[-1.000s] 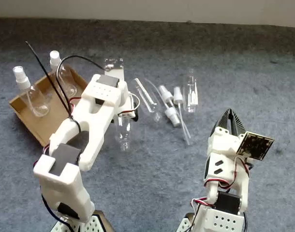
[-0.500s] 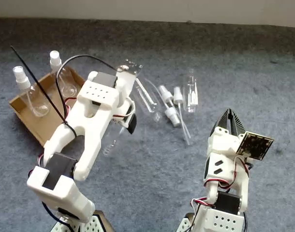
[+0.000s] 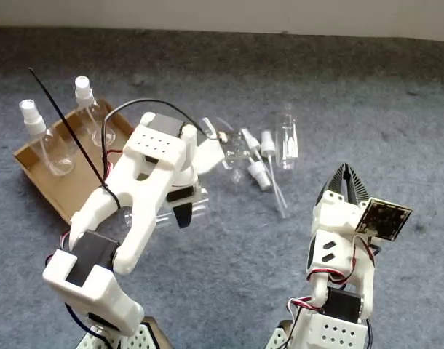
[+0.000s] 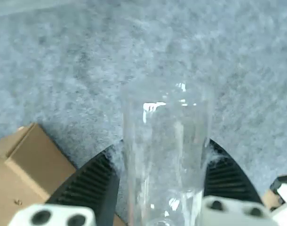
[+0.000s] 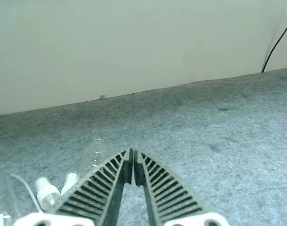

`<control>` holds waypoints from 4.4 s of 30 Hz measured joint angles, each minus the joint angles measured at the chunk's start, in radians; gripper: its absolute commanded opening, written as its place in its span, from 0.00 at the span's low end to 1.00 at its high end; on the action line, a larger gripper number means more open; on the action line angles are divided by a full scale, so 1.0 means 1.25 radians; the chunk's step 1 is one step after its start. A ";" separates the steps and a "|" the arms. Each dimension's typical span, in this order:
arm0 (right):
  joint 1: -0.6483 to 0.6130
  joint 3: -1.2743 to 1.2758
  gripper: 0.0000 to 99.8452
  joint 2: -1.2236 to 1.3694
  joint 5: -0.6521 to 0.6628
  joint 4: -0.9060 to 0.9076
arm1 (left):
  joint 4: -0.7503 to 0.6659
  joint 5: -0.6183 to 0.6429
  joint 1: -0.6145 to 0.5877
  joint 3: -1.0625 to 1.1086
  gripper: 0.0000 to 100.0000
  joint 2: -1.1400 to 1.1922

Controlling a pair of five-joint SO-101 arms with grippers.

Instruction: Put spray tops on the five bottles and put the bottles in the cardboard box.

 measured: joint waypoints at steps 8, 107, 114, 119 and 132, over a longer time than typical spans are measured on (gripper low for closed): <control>0.000 0.000 0.01 0.000 0.000 0.000 | -0.198 -0.196 -0.001 0.155 0.13 0.000; -0.023 0.000 0.01 0.000 0.002 0.028 | -0.178 1.581 0.022 0.173 0.12 -0.012; -0.023 0.000 0.01 0.000 0.002 0.028 | -0.171 1.286 0.068 0.173 0.12 -0.012; -0.023 0.000 0.01 0.000 0.002 0.028 | -0.171 0.995 0.045 0.173 0.12 -0.015; -0.023 0.000 0.01 0.000 0.002 0.028 | -0.209 0.511 -0.012 0.173 0.12 -0.017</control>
